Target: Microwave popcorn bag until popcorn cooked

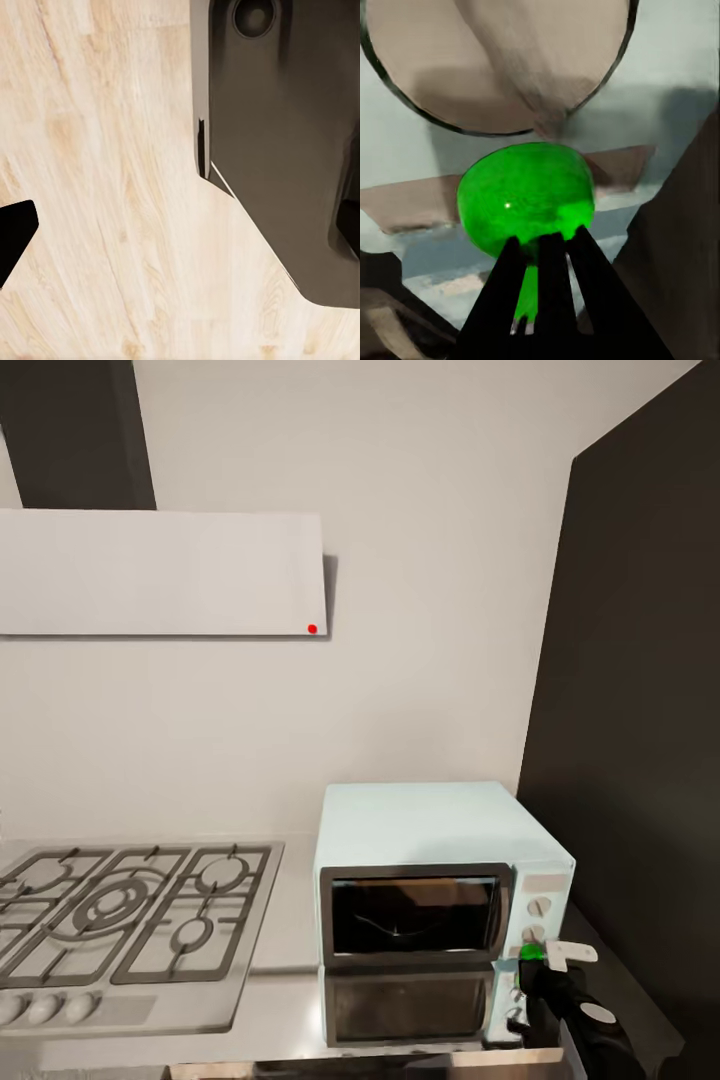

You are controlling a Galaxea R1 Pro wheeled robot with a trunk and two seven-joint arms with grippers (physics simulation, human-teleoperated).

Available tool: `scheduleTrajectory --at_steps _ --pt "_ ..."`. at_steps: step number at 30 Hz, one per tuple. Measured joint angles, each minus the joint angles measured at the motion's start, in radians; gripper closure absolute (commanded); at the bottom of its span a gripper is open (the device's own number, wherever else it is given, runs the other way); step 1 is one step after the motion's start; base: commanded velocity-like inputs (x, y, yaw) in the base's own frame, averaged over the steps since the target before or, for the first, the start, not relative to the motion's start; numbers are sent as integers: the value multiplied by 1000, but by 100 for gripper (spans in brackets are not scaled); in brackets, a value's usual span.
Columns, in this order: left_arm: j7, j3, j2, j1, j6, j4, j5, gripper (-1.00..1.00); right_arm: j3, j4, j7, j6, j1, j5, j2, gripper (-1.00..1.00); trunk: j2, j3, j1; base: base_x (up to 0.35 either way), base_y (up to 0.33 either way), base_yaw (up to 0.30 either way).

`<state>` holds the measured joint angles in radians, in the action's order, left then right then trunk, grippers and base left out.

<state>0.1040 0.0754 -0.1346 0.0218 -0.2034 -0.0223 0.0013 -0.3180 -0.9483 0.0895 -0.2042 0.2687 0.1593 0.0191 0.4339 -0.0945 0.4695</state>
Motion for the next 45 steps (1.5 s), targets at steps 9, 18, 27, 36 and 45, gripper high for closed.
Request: scheduleTrajectory --at_steps 9,18,27,36,45 --pt "0 0 0 0 0 0 0 -100 2 -6 1 0 1 -2 0 -100 0 0 -1 -165 0 0" --pt "1 0 0 0 0 0 0 -100 4 -6 1 117 0 -1 0 -100 0 0 -1 -1 0 0" --pt "1 0 0 0 0 0 0 -100 3 12 2 299 -1 -2 0 -100 0 0 0 -115 0 0" --pt "0 0 0 0 0 0 0 -100 3 50 1 302 -1 -2 0 -100 0 0 0 -304 0 0" --pt "1 0 0 0 0 0 0 -100 3 52 1 302 -1 -2 0 -100 0 0 0 -337 0 0"
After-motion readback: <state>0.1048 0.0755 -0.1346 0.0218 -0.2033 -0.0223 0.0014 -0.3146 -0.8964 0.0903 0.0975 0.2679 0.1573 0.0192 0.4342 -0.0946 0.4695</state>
